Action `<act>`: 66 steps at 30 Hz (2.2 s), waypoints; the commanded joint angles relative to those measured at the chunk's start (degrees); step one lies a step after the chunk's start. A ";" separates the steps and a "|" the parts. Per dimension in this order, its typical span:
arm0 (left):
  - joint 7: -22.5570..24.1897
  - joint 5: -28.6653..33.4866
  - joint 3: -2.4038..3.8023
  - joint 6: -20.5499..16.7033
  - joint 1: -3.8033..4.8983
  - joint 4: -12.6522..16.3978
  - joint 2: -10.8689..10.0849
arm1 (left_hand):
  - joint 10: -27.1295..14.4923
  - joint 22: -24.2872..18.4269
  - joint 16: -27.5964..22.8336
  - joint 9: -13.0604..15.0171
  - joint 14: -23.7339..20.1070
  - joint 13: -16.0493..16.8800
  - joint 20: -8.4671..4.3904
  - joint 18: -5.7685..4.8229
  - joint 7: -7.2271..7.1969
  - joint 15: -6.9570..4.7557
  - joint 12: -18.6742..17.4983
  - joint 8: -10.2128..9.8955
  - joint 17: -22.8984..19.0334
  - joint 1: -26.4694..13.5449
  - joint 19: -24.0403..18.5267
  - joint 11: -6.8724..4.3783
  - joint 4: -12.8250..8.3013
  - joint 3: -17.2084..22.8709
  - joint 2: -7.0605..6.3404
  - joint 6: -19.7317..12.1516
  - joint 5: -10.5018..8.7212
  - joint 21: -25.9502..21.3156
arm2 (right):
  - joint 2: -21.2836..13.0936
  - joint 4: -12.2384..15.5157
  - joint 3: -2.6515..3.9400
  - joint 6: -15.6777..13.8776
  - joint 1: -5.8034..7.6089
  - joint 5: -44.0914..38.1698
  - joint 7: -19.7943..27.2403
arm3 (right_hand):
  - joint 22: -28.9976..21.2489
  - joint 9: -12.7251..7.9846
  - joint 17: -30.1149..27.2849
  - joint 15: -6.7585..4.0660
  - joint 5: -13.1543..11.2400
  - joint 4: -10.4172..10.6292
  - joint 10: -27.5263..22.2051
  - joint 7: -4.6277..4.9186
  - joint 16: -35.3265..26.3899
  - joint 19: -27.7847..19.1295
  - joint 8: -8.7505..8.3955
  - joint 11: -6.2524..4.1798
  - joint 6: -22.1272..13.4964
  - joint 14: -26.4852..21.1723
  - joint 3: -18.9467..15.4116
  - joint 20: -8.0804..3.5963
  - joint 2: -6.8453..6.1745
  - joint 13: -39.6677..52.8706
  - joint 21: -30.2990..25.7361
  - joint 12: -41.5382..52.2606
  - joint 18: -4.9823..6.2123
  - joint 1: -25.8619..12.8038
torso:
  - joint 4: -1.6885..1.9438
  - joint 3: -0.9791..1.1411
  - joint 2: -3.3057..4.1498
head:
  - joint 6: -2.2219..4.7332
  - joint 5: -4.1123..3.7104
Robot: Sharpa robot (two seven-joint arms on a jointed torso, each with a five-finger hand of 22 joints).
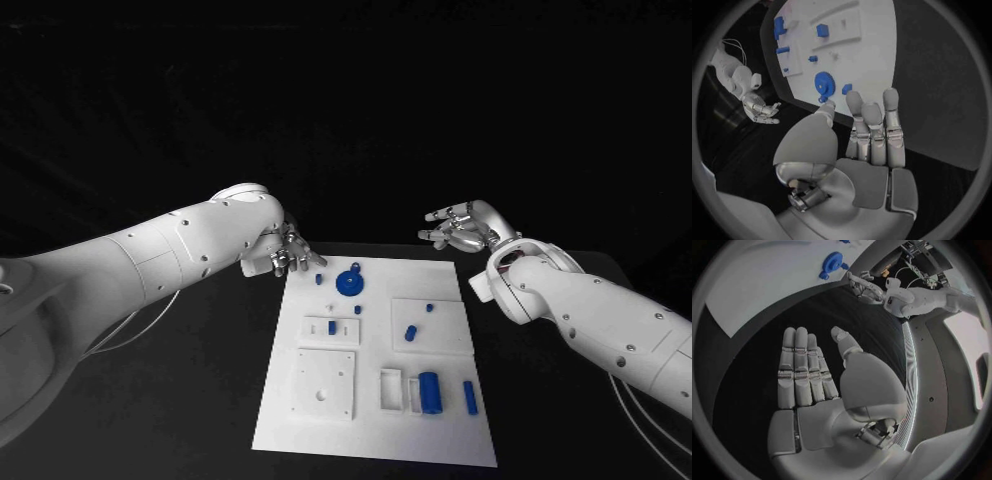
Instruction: Assemble the parts on the task board
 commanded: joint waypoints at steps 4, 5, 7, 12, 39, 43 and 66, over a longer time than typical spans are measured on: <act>1.25 0.77 -0.11 3.31 -0.56 -1.35 0.97 | -0.41 1.00 0.49 -0.63 -0.61 0.12 0.31 0.28 -0.05 -0.04 0.46 0.27 -0.15 0.11 -0.06 0.35 -1.21 -0.61 0.61 -0.44 -0.14 -0.06 | 0.16 0.02 0.04 -0.87 0.11 4.40 2.22 | -16.27 0.01 -8.62 1.48 0.42 -0.33 -0.42 0.51 -7.27 -0.50 -0.23 1.19 0.06 1.32 1.71 1.47 -0.12 -1.67 0.31 -5.88 -0.38 -1.36 | 0.01 -0.05 0.03 | -0.10 -0.12; 1.27 0.78 -0.12 3.50 -0.65 -1.56 1.09 | -0.43 0.99 0.51 -0.64 -0.60 0.12 0.31 0.28 -0.05 -0.07 0.46 0.27 -0.15 0.15 -0.07 0.39 -1.25 -0.56 0.72 -0.44 -0.11 -0.06 | 0.17 0.02 0.04 -0.88 0.13 4.62 2.27 | -17.84 0.00 -9.22 1.54 0.41 -0.27 -0.40 0.59 -7.23 -0.32 -0.25 1.22 -0.02 1.25 1.72 1.48 -0.16 -1.64 0.39 -6.01 -0.45 -1.44 | 0.00 -0.03 0.05 | -0.13 -0.15; 1.30 0.79 -0.14 3.95 -0.83 -2.00 1.31 | -0.47 0.98 0.55 -0.77 -0.65 0.08 0.32 0.28 -0.04 -0.06 0.48 0.37 -0.22 0.02 -0.14 0.41 -2.27 -0.91 1.51 -0.38 0.07 -0.06 | 0.20 0.03 0.04 -0.90 0.16 4.95 2.35 | -20.11 0.00 -10.08 1.64 0.41 -0.22 -0.55 0.63 -7.24 -0.08 -0.24 1.29 -0.07 1.16 1.75 1.54 -0.20 -1.66 0.58 -6.24 -0.48 -1.44 | 0.03 -0.02 0.04 | -0.15 -0.20; 1.46 0.82 -0.21 4.97 -1.24 -2.95 1.76 | -0.55 0.98 0.68 -0.98 -0.71 0.03 0.34 0.28 -0.05 -0.05 0.54 0.44 -0.30 -0.37 -0.23 0.42 -4.32 -1.85 3.05 -0.25 0.28 -0.03 | 0.26 0.08 0.06 -0.93 0.20 5.39 2.47 | -23.74 0.00 -11.41 1.84 0.50 -0.09 -0.98 0.68 -7.24 -0.08 -0.25 1.47 -0.21 0.85 1.73 1.74 -0.32 -1.67 1.10 -6.50 -0.51 -1.44 | 0.02 -0.02 0.02 | -0.25 -0.26; 3.11 3.20 -0.30 3.17 -2.01 -3.96 2.57 | -0.46 1.00 0.99 -1.19 -0.71 0.05 0.31 0.31 -0.08 -0.09 0.78 0.44 -0.46 -0.23 -0.25 0.39 -9.01 -5.40 8.58 -0.06 1.07 0.36 | 0.63 -0.09 0.11 -0.52 0.26 5.69 2.21 | -26.28 -0.02 -14.18 2.81 0.73 -0.09 -3.06 0.98 -7.31 -2.16 -0.27 2.21 -0.83 -1.35 1.39 2.83 -0.39 -1.72 1.17 -6.79 -0.34 -1.06 | 0.17 -0.04 -0.06 | -0.30 -0.66; 3.35 3.54 -0.30 2.74 -2.02 -3.99 2.58 | -0.43 1.02 1.06 -1.24 -0.68 0.05 0.29 0.30 -0.08 -0.12 0.79 0.41 -0.43 0.51 -0.22 0.39 -9.77 -5.22 9.88 -0.03 1.05 0.43 | 0.66 -0.09 0.11 -0.38 0.26 5.69 2.16 | -26.28 -0.02 -14.33 2.84 0.72 -0.13 -3.16 0.99 -7.31 -2.26 -0.26 2.24 -0.84 -1.44 1.42 2.86 -0.36 -1.73 1.18 -6.80 -0.33 -1.01 | 0.16 -0.05 -0.03 | -0.29 -0.69; 4.25 4.95 -0.30 1.24 -2.02 -4.80 2.86 | -0.47 1.02 1.30 -1.31 -0.70 0.22 0.25 0.31 -0.14 -0.14 1.05 0.35 -0.36 2.35 -0.29 0.35 -11.51 -5.74 12.55 -0.17 0.82 0.76 | 0.89 -0.29 0.11 0.08 0.26 5.66 1.95 | -26.29 -0.03 -14.68 2.88 0.82 -0.24 -3.29 1.01 -7.25 -2.50 -0.28 2.28 -0.98 -1.48 1.51 2.93 -0.31 -1.73 1.22 -6.77 -0.33 -0.98 | 0.12 0.02 -0.01 | -0.25 -0.66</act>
